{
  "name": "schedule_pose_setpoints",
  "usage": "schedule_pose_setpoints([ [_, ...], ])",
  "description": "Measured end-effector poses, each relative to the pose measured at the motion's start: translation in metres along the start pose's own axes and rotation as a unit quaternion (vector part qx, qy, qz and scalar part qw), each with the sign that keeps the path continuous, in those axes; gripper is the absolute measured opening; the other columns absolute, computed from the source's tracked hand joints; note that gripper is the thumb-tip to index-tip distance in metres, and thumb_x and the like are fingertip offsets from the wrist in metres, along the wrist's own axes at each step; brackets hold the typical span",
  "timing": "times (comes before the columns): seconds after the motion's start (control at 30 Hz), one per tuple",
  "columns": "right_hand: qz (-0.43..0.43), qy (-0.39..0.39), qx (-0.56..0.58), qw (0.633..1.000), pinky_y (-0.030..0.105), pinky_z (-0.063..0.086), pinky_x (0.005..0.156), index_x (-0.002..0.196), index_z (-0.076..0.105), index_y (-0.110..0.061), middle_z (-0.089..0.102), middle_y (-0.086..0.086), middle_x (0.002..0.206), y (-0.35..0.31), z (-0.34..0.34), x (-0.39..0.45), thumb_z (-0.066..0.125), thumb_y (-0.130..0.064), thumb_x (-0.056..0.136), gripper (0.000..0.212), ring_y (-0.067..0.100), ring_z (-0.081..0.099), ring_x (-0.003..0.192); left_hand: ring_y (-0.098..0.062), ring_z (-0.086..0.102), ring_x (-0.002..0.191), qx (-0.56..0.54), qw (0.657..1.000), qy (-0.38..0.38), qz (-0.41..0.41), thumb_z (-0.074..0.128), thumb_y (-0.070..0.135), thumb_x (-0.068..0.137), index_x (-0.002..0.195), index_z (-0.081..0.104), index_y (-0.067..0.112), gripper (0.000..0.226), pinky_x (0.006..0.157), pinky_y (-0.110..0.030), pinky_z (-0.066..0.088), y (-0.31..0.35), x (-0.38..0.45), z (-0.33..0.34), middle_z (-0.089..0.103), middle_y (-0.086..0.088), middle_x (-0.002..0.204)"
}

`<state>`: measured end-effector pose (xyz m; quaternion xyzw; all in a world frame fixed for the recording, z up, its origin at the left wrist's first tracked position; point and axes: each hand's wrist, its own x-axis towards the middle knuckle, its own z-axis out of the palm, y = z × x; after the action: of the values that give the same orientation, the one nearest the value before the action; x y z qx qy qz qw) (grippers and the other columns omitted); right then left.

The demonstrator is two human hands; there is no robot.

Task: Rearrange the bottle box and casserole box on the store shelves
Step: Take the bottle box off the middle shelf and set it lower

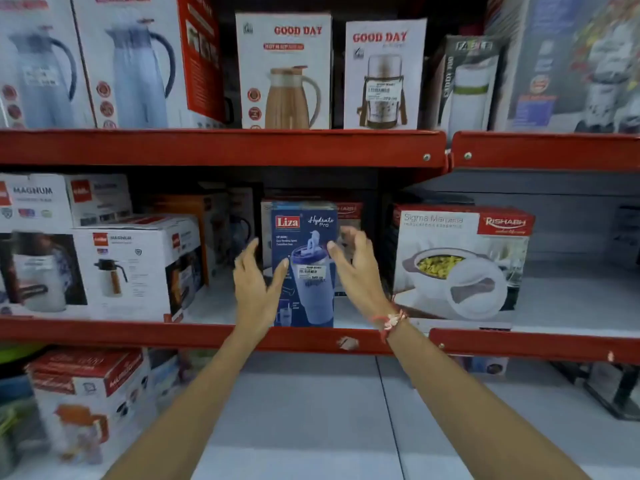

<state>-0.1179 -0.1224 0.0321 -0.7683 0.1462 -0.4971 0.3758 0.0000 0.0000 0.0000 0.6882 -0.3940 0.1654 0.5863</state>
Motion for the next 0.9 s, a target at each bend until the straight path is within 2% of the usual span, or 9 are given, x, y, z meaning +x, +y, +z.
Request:
schedule_pose_setpoints([
  [0.1,0.105,-0.104,0.071,0.986,0.034,0.038,0.109,0.145,0.033,-0.034,0.047,-0.009,0.142,0.012,0.012,-0.007,0.052,-0.052,0.091,0.06,0.008,0.045,0.129,0.018,0.051,0.106,-0.091,0.989,-0.088,-0.081,0.054,0.038,0.091,0.15,0.016,0.026,0.071,0.084,-0.001,0.039,-0.011,-0.005,0.009,0.046,0.024,0.13],
  [0.13,0.117,-0.121,0.077,0.983,0.033,0.037,0.109,0.146,0.03,-0.037,0.046,-0.011,0.144,0.017,0.014,-0.01,0.049,-0.051,0.093,0.058,0.007,0.044,0.13,0.02,0.052,0.1,-0.081,0.988,-0.108,-0.078,0.052,0.037,0.093,0.15,0.016,0.03,0.068,0.078,0.002,0.04,-0.015,-0.006,0.011,0.046,0.028,0.125],
  [0.27,0.117,-0.131,0.082,0.981,0.038,0.036,0.111,0.15,0.024,-0.037,0.044,-0.01,0.148,0.018,0.012,-0.006,0.043,-0.046,0.097,0.056,0.012,0.043,0.135,-0.008,0.056,0.114,-0.129,0.981,-0.118,-0.083,0.046,0.029,0.096,0.145,0.026,0.034,0.053,0.093,-0.027,0.048,-0.019,0.002,0.013,0.049,0.015,0.13],
  [0.4,0.08,-0.113,0.062,0.988,0.039,0.038,0.111,0.151,0.024,-0.031,0.049,-0.011,0.141,0.013,0.007,-0.009,0.042,-0.036,0.1,0.054,0.009,0.047,0.129,0.014,0.061,0.089,-0.143,0.98,-0.111,-0.08,0.047,0.028,0.095,0.148,0.025,0.032,0.057,0.082,-0.018,0.054,-0.013,0.004,0.011,0.054,0.019,0.122],
  [0.5,0.069,-0.098,0.072,0.99,0.036,0.04,0.11,0.152,0.023,-0.029,0.049,-0.01,0.139,0.003,-0.001,-0.014,0.044,-0.031,0.1,0.056,0.006,0.048,0.125,0.007,0.061,0.097,-0.164,0.976,-0.11,-0.086,0.049,0.028,0.095,0.148,0.027,0.03,0.058,0.09,-0.031,0.054,-0.006,0.002,0.007,0.058,0.008,0.128],
  [0.6,0.053,-0.088,0.079,0.992,0.021,0.043,0.101,0.151,0.023,-0.033,0.048,-0.015,0.138,-0.007,-0.012,-0.026,0.047,-0.029,0.099,0.056,-0.006,0.05,0.117,0.009,0.063,0.096,-0.171,0.976,-0.111,-0.074,0.049,0.026,0.095,0.147,0.029,0.029,0.056,0.082,-0.016,0.054,0.005,-0.006,0.003,0.061,0.01,0.124],
  [0.67,0.044,-0.079,0.076,0.993,0.009,0.043,0.091,0.15,0.023,-0.033,0.049,-0.015,0.137,-0.014,-0.02,-0.032,0.048,-0.029,0.099,0.057,-0.011,0.051,0.112,0.003,0.065,0.101,-0.174,0.976,-0.114,-0.068,0.049,0.025,0.095,0.146,0.032,0.029,0.054,0.084,-0.022,0.057,0.014,-0.011,0.0,0.062,0.005,0.127],
  [0.77,0.037,-0.061,0.092,0.993,0.025,0.047,0.101,0.148,0.025,-0.037,0.049,-0.008,0.144,-0.021,-0.033,-0.041,0.049,-0.03,0.098,0.055,0.004,0.05,0.126,-0.011,0.065,0.108,-0.185,0.972,-0.129,-0.071,0.049,0.025,0.095,0.144,0.036,0.03,0.05,0.091,-0.044,0.056,0.032,-0.021,-0.007,0.064,-0.002,0.126],
  [0.9,0.027,-0.06,0.092,0.994,0.026,0.05,0.094,0.148,0.028,-0.035,0.053,-0.004,0.141,-0.029,-0.054,-0.07,0.048,-0.026,0.099,0.054,0.008,0.053,0.127,0.0,0.066,0.103,-0.22,0.961,-0.157,-0.061,0.05,0.024,0.095,0.139,0.044,0.026,0.045,0.089,-0.037,0.056,0.055,-0.056,-0.019,0.067,0.01,0.118],
])
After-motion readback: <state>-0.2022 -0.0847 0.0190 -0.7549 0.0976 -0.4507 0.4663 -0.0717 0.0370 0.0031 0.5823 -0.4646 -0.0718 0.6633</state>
